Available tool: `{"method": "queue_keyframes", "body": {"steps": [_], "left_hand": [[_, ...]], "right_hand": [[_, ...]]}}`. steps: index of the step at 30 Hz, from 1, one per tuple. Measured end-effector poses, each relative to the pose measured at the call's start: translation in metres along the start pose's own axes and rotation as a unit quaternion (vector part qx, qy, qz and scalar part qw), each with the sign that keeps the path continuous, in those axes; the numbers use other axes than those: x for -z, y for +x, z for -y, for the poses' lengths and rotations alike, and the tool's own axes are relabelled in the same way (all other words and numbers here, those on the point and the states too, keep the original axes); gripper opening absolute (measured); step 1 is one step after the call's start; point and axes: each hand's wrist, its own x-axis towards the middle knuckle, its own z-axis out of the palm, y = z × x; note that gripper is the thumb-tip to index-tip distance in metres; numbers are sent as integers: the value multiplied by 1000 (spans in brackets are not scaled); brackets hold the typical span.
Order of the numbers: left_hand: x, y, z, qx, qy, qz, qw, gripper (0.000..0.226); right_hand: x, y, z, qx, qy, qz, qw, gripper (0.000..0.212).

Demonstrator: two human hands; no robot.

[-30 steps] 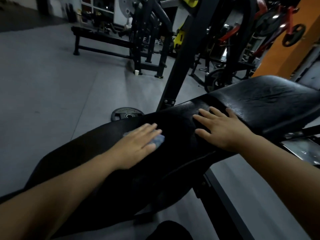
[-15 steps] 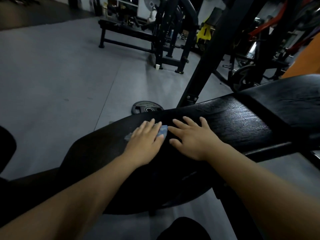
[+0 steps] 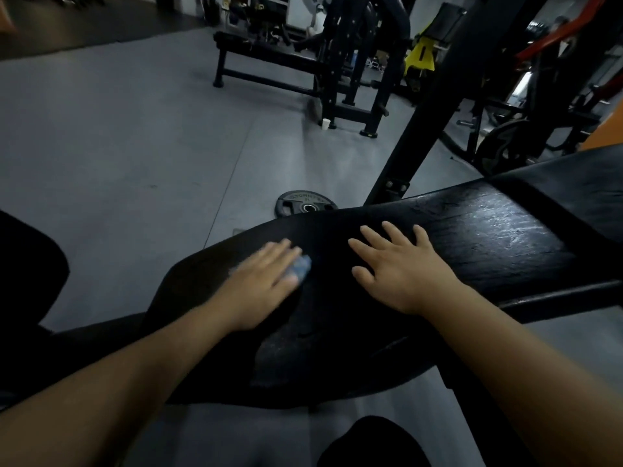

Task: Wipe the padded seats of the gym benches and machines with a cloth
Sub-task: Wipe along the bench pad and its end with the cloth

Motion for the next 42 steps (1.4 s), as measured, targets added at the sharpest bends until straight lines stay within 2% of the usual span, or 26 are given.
{"method": "queue_keyframes", "body": {"steps": [2, 3, 6, 8, 10, 12, 13, 17, 20, 22, 25, 27, 29, 31, 34, 37, 38, 40, 41, 42], "left_hand": [[1, 12, 4, 112, 18, -14, 993, 61], [-3, 13, -5, 118, 21, -21, 993, 59], [-10, -19, -23, 8, -6, -10, 1000, 61], [-5, -39, 9, -23, -2, 14, 1000, 73], [1, -44, 49, 73, 28, -3, 997, 86], [2, -46, 56, 164, 32, -33, 985, 86], [-3, -50, 44, 160, 31, -40, 986, 83], [-17, -91, -21, 39, -20, -35, 998, 60], [-18, -98, -54, -42, -30, -68, 996, 59], [-23, -84, -78, -101, -16, -63, 993, 59], [-22, -47, -81, -106, -7, -31, 994, 53], [-15, -22, -56, -69, -4, -37, 997, 49], [-8, -1, -16, 10, -24, -31, 999, 51], [-4, 11, 32, 103, -10, -11, 995, 59], [-2, -6, 80, 191, -18, -25, 981, 73], [1, -43, 85, 209, -239, -116, 941, 72], [6, -51, 85, 204, -332, -158, 908, 70], [25, -60, 84, 242, -525, -224, 785, 59], [37, -64, 85, 269, -569, -243, 738, 55], [46, -68, 91, 292, -563, -254, 730, 53]], "right_hand": [[-1, 5, 11, -1, -2, 6, 1000, 66], [-2, 8, 20, 9, -3, 8, 1000, 67], [-8, 20, 52, 60, -4, 8, 998, 68], [-11, 24, 62, 69, -10, 17, 997, 68], [-11, 25, 61, 66, -14, 25, 997, 69], [-11, 24, 60, 64, -9, 28, 998, 69], [-10, 24, 60, 64, -8, 26, 998, 70], [-8, 27, 61, 59, 19, 35, 997, 61], [4, 42, 63, 47, 99, 33, 993, 48], [13, 57, 68, 58, 150, 10, 987, 42], [23, 74, 78, 75, 181, -31, 980, 34], [24, 77, 83, 75, 196, -63, 976, 30], [21, 74, 90, 83, 188, -82, 975, 26], [14, 68, 99, 101, 158, -80, 979, 25], [0, 59, 121, 129, 118, -58, 983, 30], [-8, 59, 148, 153, 117, -70, 979, 30], [-9, 62, 159, 160, 125, -78, 976, 30], [-8, 70, 187, 173, 137, -88, 971, 30], [-8, 74, 202, 180, 136, -89, 970, 33], [-8, 79, 217, 183, 131, -80, 971, 37]]}}
